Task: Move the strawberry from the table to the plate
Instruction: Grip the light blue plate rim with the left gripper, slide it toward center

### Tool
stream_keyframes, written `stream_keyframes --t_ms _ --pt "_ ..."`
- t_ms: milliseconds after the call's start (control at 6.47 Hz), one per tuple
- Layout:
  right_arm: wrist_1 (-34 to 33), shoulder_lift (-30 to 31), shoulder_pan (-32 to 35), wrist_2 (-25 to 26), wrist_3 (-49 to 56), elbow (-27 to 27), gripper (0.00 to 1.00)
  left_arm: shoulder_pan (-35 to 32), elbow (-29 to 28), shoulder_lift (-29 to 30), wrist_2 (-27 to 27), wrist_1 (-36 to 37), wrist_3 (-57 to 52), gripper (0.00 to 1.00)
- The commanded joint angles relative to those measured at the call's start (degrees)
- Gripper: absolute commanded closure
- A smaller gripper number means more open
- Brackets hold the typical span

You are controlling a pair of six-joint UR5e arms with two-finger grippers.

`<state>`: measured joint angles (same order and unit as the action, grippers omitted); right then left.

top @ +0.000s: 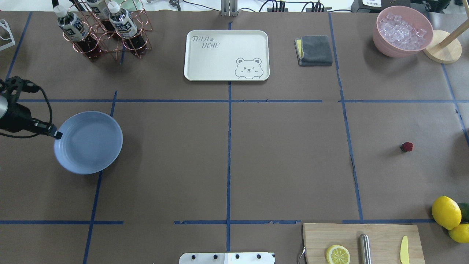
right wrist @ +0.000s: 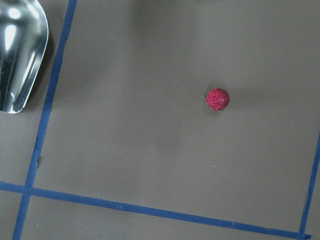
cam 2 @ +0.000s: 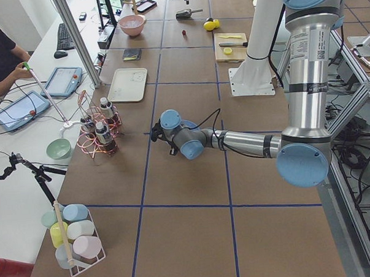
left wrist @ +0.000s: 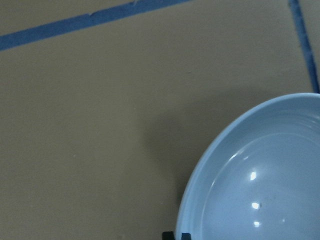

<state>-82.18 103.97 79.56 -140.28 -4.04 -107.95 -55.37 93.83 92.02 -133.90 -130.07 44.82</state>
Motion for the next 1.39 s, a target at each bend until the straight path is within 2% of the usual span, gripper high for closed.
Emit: stream_keyframes --t_ms 0,155,464,618,1236 --pt "0.0 0.0 -0.02 -0.08 0.0 -0.07 0.0 6.09 2.58 9.62 1.0 0.25 23.8 1.0" --pt "0.0 0.0 -0.02 -0.08 0.0 0.02 0.0 14.33 1.98 16.45 5.45 0.51 31.48 1.0" --pt "-0.09 0.0 -0.2 -0.25 -0.09 0.02 0.0 22.64 -0.74 27.28 11.78 7.06 38.38 1.0" --pt "-0.09 0.0 -0.2 -0.69 -0.09 0.02 0.0 26.59 -2.75 31.6 19.82 11.29 38.5 1.0" --pt "-0.09 0.0 -0.29 -1.48 -0.09 0.02 0.0 27.68 -2.86 30.67 21.31 11.5 38.24 1.0"
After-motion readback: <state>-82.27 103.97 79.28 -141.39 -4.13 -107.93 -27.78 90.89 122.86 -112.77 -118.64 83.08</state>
